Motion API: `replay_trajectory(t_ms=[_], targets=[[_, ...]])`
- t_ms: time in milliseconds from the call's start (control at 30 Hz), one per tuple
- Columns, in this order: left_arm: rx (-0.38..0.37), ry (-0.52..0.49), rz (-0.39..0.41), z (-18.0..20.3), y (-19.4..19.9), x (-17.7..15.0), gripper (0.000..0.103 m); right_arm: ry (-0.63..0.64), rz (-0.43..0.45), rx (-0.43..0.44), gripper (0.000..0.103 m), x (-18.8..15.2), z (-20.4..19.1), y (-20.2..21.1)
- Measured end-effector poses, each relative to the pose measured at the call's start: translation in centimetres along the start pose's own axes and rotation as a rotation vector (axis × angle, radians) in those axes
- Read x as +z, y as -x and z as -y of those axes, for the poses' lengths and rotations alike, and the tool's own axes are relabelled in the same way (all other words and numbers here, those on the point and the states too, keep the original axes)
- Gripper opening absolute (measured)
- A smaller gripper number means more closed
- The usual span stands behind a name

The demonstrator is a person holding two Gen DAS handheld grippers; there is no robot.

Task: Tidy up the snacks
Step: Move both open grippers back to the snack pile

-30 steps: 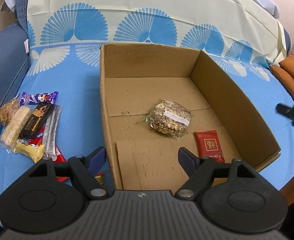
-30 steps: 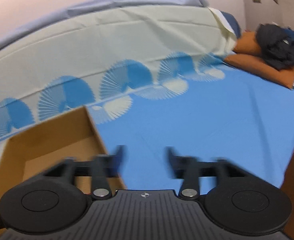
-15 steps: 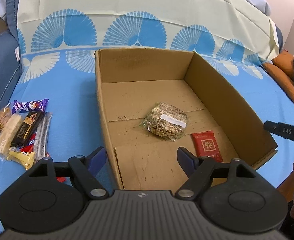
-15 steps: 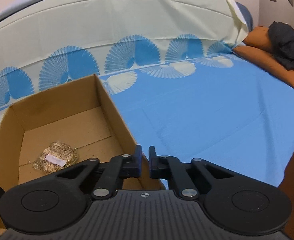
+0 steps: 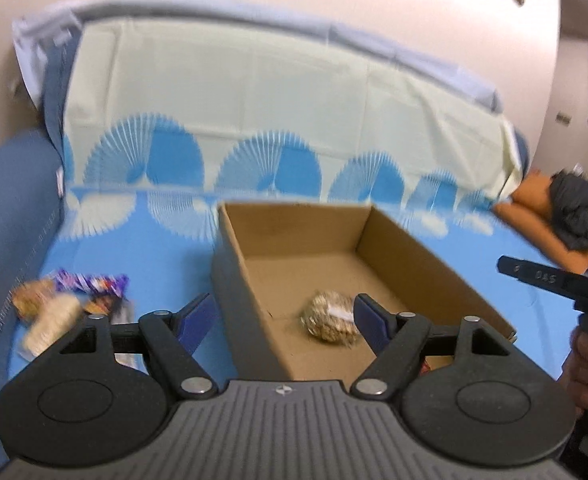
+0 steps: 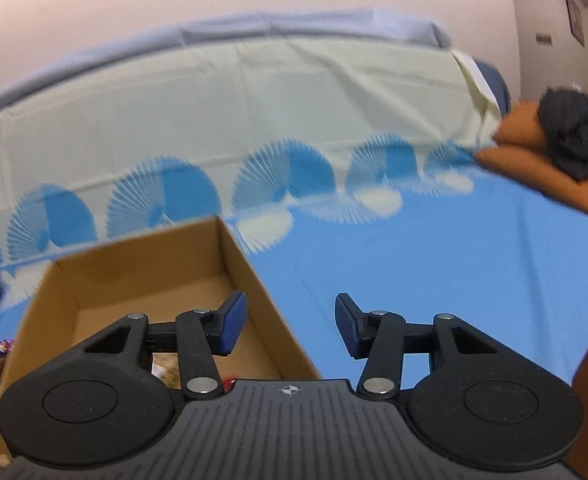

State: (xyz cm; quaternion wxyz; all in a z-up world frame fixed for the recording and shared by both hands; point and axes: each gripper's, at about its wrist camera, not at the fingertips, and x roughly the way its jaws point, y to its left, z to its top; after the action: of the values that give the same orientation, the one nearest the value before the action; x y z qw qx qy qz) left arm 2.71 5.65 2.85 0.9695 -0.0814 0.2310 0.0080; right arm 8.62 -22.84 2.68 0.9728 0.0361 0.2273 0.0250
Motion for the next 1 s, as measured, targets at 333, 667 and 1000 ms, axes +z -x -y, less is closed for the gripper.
replay_trajectory(t_ms=[333,667,1000], targets=[[-0.004,-0.026,0.051,-11.0,5.1,-3.3,0.030,0.132,0.106,0.223,0.022,-2.3,-7.9,6.1],[0.041,0.103,0.033,-16.4,6.2,-7.0,0.030,0.398,0.049,0.412,0.019,-8.5,-21.1,8.6],[0.046,0.140,-0.001,-17.4,5.6,-6.7,0.030,0.691,-0.141,0.224,0.032,-15.3,-28.0,3.0]])
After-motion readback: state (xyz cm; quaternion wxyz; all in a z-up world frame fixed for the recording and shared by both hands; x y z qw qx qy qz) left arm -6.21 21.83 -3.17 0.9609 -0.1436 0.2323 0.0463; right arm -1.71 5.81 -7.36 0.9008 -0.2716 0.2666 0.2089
